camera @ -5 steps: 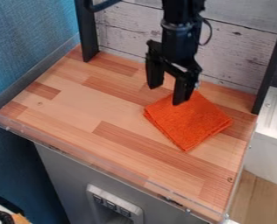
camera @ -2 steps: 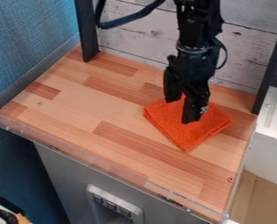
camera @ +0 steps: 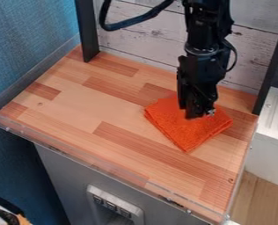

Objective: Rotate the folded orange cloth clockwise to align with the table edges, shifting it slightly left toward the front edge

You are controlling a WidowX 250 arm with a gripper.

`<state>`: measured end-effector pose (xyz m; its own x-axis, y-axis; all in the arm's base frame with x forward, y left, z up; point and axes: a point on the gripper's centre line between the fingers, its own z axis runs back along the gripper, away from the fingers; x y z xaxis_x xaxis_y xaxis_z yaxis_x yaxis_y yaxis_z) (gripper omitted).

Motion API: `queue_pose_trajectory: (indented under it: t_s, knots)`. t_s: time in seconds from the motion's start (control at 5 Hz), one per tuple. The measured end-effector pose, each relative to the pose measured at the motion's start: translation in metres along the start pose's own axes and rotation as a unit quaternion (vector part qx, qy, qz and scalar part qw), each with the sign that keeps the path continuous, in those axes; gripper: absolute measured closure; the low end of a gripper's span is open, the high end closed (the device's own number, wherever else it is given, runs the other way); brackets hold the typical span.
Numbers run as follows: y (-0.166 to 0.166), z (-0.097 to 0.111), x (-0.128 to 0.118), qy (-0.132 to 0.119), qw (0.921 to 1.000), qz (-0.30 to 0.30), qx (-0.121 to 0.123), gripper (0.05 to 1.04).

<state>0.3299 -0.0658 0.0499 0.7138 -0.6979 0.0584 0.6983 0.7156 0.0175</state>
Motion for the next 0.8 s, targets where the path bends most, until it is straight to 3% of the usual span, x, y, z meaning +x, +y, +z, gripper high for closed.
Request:
queue_pose_trajectory:
  t_s: [0.2, 0.4, 0.8]
  knots:
    - [0.000, -0.008, 0.006, 0.000, 0.9999, -0.008, -0.011, 0.932]
    - [0.002, -0.013, 0.012, -0.001, 0.9997, -0.016, -0.017, 1.017]
    - [0.000, -0.031, 0.011, 0.016, 0.9991, -0.023, -0.033, 1.022]
